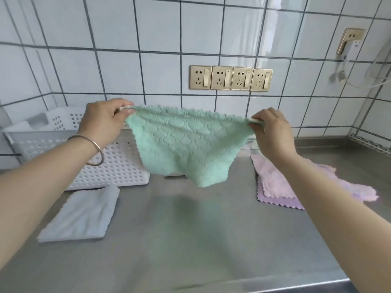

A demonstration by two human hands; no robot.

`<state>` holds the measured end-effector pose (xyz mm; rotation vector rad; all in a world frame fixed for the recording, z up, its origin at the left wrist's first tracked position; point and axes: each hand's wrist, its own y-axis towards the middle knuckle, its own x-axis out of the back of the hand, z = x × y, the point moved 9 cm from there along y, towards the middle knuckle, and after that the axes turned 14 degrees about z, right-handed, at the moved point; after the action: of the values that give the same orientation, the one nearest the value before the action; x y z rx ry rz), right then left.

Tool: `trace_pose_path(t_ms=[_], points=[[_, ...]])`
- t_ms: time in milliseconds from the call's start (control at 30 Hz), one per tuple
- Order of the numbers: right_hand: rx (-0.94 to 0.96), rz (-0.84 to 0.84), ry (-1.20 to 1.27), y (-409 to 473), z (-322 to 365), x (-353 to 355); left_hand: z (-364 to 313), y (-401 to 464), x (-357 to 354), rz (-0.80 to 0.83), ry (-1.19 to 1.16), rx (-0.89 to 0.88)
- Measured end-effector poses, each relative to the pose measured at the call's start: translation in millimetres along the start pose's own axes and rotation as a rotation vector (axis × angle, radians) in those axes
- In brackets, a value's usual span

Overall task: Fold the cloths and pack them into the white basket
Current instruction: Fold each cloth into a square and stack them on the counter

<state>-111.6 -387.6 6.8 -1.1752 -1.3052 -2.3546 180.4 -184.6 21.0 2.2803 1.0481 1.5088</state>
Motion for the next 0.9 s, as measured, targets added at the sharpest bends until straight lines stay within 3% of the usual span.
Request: trace_pose_path(t_ms=[100, 267, 400, 533, 733, 800, 900], points=[[-0.043, 0.201, 0.087, -41, 1, -10, 11, -51, -5, 0.215, -0.055, -0.019], [-0.064, 0.761, 0.094, -145, -3, -60, 27, -166, -50, 0.615, -0.092, 0.042], [-0.059, 1.026, 0.06, -215, -7, -83, 45, -239, -92, 0.888, -0.076, 0.106], [-0.125, 1.122, 0.092, -248, -15, -89, 55, -271, -110, 1.05, -0.043, 0.104], [-0.128, 1.338, 0.139, -261, -12, -94, 58, -288, -122, 1.272, -0.229, 0.23], [-0.171, 1.343, 0.172, -255, -14, -96, 53, -279, -123, 1.263, -0.318, 0.26], [-0.333, 1.114, 0.364, -227, -25, -95, 56, -246, -130, 1.061, -0.431, 0.313]])
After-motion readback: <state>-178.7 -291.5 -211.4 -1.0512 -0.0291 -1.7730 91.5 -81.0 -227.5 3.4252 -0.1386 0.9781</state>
